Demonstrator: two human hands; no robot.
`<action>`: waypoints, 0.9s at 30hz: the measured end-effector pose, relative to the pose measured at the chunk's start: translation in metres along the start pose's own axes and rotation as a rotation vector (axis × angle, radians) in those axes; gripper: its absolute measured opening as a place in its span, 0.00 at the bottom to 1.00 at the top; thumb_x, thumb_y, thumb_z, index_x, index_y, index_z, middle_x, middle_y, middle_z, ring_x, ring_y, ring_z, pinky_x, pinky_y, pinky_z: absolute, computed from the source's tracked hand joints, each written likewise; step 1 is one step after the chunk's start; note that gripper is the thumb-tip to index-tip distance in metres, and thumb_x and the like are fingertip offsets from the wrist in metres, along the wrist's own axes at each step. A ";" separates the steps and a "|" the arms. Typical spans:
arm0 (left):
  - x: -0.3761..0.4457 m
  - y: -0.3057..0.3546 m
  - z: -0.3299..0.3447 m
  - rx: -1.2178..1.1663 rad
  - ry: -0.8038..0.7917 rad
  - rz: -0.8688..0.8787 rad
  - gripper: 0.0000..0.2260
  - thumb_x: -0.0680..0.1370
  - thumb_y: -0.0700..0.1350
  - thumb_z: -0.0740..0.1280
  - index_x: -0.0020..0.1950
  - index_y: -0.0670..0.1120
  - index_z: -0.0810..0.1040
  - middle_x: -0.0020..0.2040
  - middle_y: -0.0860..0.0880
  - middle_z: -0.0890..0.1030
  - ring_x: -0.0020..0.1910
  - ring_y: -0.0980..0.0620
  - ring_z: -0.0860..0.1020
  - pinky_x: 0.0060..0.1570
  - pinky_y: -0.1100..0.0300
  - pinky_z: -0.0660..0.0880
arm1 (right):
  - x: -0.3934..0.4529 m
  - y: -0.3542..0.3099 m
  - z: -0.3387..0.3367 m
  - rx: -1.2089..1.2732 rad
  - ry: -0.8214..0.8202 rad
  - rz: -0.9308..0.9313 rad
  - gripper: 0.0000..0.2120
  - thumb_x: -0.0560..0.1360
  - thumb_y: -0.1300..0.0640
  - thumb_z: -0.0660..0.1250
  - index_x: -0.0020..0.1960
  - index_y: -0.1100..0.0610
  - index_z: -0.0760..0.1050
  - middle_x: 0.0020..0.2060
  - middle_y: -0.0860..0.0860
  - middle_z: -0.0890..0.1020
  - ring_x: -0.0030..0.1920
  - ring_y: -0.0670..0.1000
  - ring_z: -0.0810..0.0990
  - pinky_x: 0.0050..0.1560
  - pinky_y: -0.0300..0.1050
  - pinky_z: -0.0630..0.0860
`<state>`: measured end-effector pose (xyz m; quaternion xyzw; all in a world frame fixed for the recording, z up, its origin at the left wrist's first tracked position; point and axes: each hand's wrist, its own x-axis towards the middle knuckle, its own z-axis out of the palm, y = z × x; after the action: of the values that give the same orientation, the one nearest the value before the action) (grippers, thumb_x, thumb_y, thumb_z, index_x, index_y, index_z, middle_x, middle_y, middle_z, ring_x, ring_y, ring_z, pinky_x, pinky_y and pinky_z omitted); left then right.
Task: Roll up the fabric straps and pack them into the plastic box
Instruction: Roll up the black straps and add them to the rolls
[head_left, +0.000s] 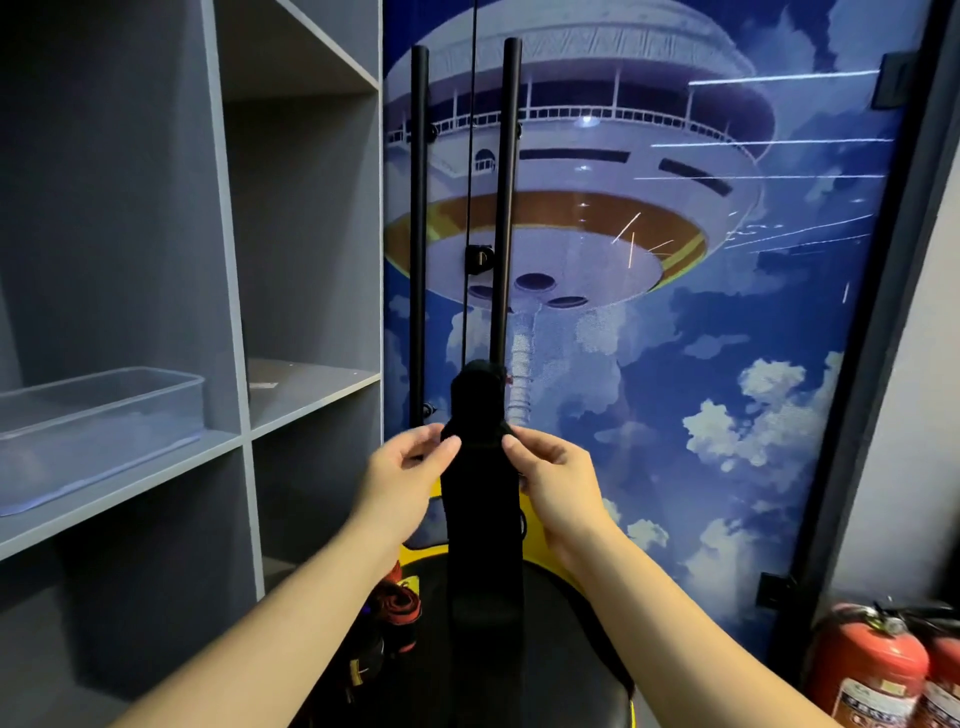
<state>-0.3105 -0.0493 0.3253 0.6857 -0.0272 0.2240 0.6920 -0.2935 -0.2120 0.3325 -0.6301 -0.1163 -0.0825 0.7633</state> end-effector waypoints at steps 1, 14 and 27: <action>0.003 -0.001 0.000 0.005 -0.065 -0.028 0.10 0.78 0.47 0.72 0.60 0.51 0.83 0.53 0.54 0.86 0.54 0.58 0.82 0.58 0.59 0.76 | -0.001 -0.001 -0.001 0.016 -0.024 0.012 0.10 0.79 0.61 0.68 0.59 0.58 0.82 0.49 0.53 0.87 0.54 0.54 0.85 0.57 0.48 0.81; -0.006 -0.013 0.012 0.023 -0.132 -0.019 0.11 0.78 0.54 0.72 0.55 0.50 0.87 0.51 0.52 0.87 0.55 0.52 0.84 0.63 0.46 0.77 | -0.015 -0.009 -0.027 -0.096 -0.075 -0.048 0.10 0.77 0.58 0.71 0.57 0.60 0.83 0.48 0.52 0.87 0.52 0.51 0.86 0.50 0.39 0.80; -0.016 -0.036 0.003 -0.143 -0.300 -0.266 0.12 0.79 0.47 0.70 0.55 0.39 0.85 0.51 0.41 0.86 0.49 0.44 0.84 0.53 0.52 0.79 | -0.021 0.034 -0.033 0.022 -0.067 0.055 0.08 0.77 0.59 0.72 0.54 0.61 0.84 0.48 0.58 0.87 0.52 0.59 0.85 0.56 0.53 0.81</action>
<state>-0.3120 -0.0550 0.2861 0.6582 -0.0549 0.0239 0.7505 -0.3020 -0.2382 0.2884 -0.6272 -0.1252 -0.0389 0.7677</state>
